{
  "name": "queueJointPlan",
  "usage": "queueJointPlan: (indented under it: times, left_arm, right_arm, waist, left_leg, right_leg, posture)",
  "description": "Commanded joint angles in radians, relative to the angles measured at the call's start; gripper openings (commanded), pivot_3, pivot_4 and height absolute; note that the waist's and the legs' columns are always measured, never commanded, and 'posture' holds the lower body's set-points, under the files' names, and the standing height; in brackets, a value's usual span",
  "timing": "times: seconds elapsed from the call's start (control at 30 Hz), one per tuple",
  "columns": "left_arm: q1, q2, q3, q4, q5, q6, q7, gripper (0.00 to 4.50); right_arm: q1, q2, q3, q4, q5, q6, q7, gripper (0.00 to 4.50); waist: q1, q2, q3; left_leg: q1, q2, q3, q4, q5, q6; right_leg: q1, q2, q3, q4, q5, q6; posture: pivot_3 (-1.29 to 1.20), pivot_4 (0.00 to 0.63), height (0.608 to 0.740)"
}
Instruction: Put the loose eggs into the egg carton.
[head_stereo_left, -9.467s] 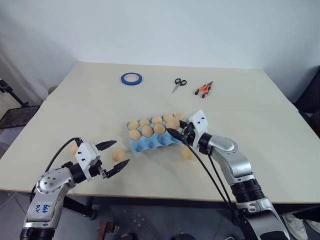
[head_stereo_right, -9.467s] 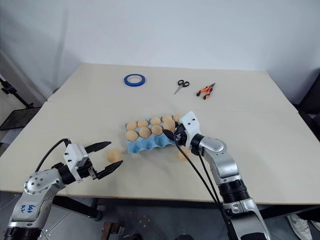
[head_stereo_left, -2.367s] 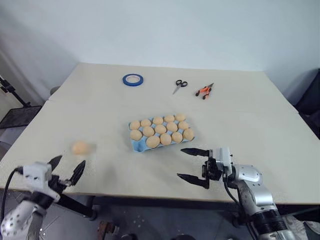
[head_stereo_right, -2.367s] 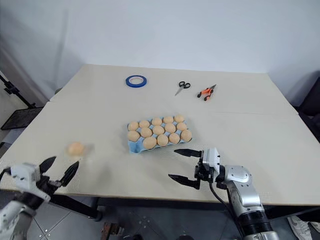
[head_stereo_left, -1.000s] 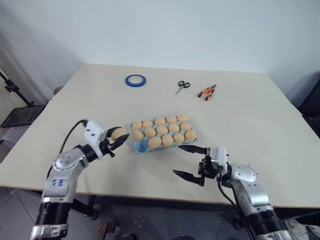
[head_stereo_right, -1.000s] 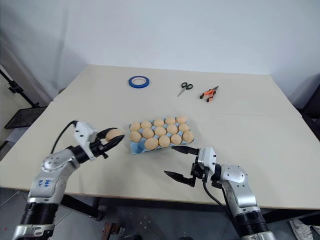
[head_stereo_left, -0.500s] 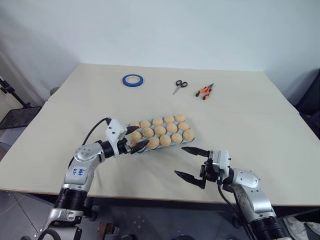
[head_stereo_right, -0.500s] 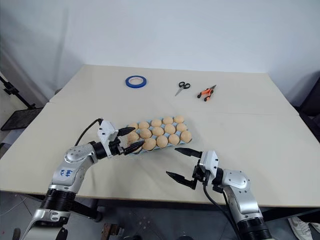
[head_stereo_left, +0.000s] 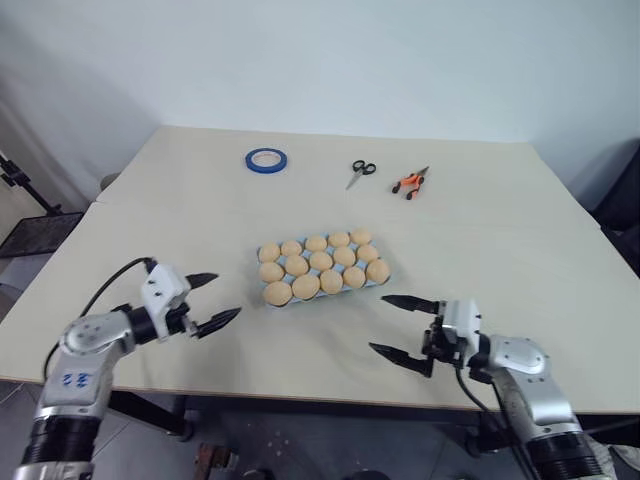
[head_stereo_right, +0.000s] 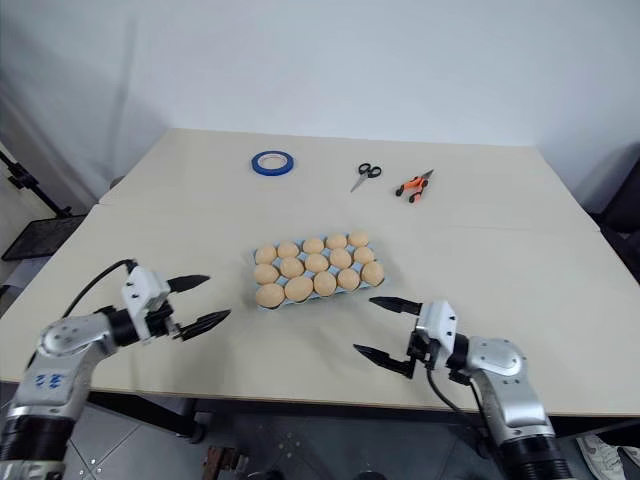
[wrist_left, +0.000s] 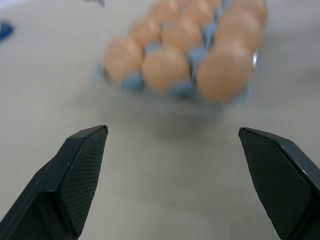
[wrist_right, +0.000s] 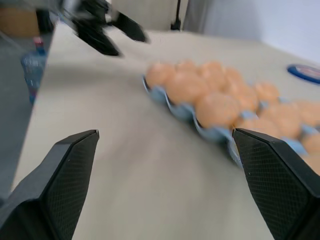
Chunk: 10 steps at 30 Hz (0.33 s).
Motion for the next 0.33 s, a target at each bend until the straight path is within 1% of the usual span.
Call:
queueJointPlan:
  times: [0.03,0.07,0.17,0.33]
  left_arm:
    - [0.064,0.043,0.043,-0.042,-0.019,-0.041,-0.049,4.48]
    - [0.081,0.046,0.04,-0.033,-0.012,-0.057,-0.059,4.48]
    - [0.091,0.032,0.035,-0.025,-0.009,-0.079,-0.054,4.48]
    - [0.054,-0.019,0.006,-0.079,-0.007,-0.064,0.006,4.48]
  right_arm:
    - [0.008,-0.027,-0.049,0.019,0.022,-0.004,0.015,4.5]
    - [0.004,-0.032,-0.058,0.038,0.021,-0.008,0.019,4.5]
    - [-0.011,-0.036,-0.073,0.082,0.019,-0.019,0.022,4.5]
    - [-0.04,-0.019,-0.072,0.119,0.015,-0.035,0.041,4.5]
  waist:
    - [0.001,0.0,0.0]
    - [0.001,0.0,0.0]
    - [0.001,0.0,0.0]
    - [0.0,0.0,0.0]
  left_leg:
    - [0.0,0.0,0.0,0.0,-0.002,-0.003]
    - [0.0,0.0,0.0,0.0,-0.004,-0.004]
    - [0.0,0.0,-0.001,0.0,-0.006,0.0]
    - [0.0,0.0,-0.001,0.0,-0.006,0.0]
  right_leg:
    - [0.0,0.0,0.0,0.0,0.0,0.0]
    - [0.0,-0.001,0.0,0.0,0.0,-0.001]
    - [0.001,-0.001,-0.001,-0.001,0.0,-0.001]
    - [0.001,-0.001,-0.001,0.0,0.0,-0.001]
  posture:
    - [0.0,0.15,0.74]
    - [0.0,0.15,0.74]
    - [0.0,0.15,0.74]
    - [0.0,0.15,0.74]
